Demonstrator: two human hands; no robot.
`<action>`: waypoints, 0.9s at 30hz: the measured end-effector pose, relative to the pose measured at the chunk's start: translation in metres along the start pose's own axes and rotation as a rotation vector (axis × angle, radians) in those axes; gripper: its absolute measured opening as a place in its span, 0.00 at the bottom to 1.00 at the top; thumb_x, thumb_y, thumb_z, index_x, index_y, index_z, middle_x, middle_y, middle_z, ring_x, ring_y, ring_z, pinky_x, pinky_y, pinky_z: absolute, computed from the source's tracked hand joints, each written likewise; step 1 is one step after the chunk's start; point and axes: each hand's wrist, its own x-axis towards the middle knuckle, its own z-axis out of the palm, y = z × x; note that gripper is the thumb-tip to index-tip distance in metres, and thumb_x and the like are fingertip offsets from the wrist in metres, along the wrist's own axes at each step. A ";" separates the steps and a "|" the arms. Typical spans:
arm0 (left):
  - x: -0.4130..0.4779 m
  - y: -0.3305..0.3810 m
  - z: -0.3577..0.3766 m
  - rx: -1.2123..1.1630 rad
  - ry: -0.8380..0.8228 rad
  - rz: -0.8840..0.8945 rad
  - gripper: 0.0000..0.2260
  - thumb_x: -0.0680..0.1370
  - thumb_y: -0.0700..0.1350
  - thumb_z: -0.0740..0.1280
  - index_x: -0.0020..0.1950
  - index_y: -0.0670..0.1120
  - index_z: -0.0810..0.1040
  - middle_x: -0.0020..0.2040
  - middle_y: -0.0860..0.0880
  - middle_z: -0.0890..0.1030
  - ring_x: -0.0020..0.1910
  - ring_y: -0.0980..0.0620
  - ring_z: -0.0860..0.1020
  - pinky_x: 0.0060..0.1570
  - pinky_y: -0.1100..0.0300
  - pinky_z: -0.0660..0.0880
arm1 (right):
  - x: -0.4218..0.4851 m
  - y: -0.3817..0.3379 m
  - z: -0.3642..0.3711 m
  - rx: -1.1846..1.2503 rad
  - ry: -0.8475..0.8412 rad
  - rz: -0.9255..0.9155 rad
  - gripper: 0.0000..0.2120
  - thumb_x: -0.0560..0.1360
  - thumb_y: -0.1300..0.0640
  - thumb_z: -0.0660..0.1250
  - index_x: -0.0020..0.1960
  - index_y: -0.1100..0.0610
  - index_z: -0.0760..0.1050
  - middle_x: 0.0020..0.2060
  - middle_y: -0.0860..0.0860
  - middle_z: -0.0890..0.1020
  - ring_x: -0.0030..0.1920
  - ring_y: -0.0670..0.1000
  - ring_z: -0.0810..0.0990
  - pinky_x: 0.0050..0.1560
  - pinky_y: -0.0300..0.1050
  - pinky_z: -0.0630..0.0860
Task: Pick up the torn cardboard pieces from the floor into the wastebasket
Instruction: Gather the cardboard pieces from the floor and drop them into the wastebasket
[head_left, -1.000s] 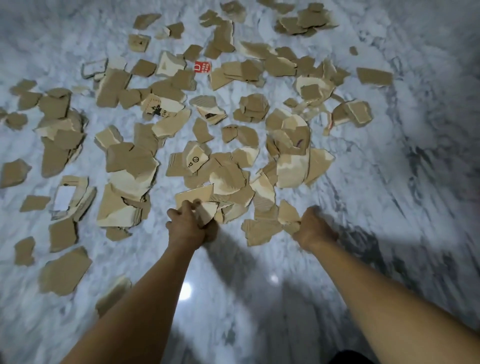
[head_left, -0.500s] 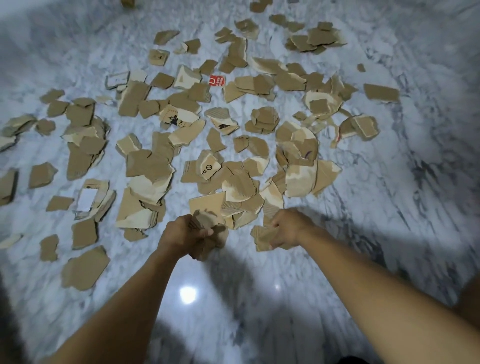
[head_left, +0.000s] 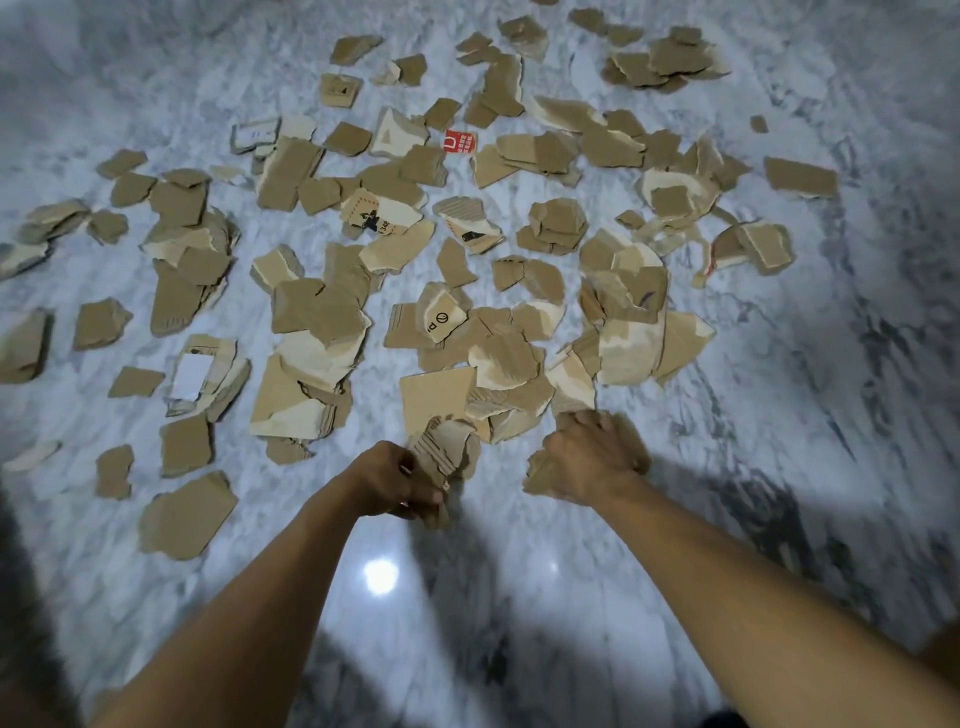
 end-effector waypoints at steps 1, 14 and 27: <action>0.002 -0.004 -0.001 0.011 0.000 -0.002 0.15 0.70 0.38 0.78 0.54 0.36 0.81 0.47 0.39 0.85 0.45 0.42 0.85 0.48 0.48 0.83 | 0.000 -0.001 0.002 0.004 0.017 -0.005 0.14 0.73 0.52 0.69 0.59 0.49 0.79 0.60 0.51 0.77 0.65 0.58 0.72 0.64 0.54 0.66; -0.017 0.017 -0.019 0.091 0.185 0.116 0.08 0.69 0.42 0.80 0.45 0.44 0.84 0.38 0.50 0.85 0.35 0.58 0.82 0.35 0.65 0.78 | -0.014 0.059 -0.027 0.900 0.038 0.186 0.17 0.66 0.51 0.81 0.37 0.62 0.78 0.34 0.52 0.83 0.36 0.51 0.81 0.34 0.42 0.72; -0.028 0.007 -0.014 0.320 0.135 0.093 0.05 0.69 0.40 0.79 0.43 0.46 0.87 0.29 0.52 0.84 0.32 0.55 0.82 0.27 0.70 0.73 | -0.021 0.081 -0.003 0.681 -0.135 0.529 0.31 0.59 0.38 0.82 0.49 0.55 0.74 0.59 0.58 0.78 0.61 0.64 0.77 0.56 0.57 0.80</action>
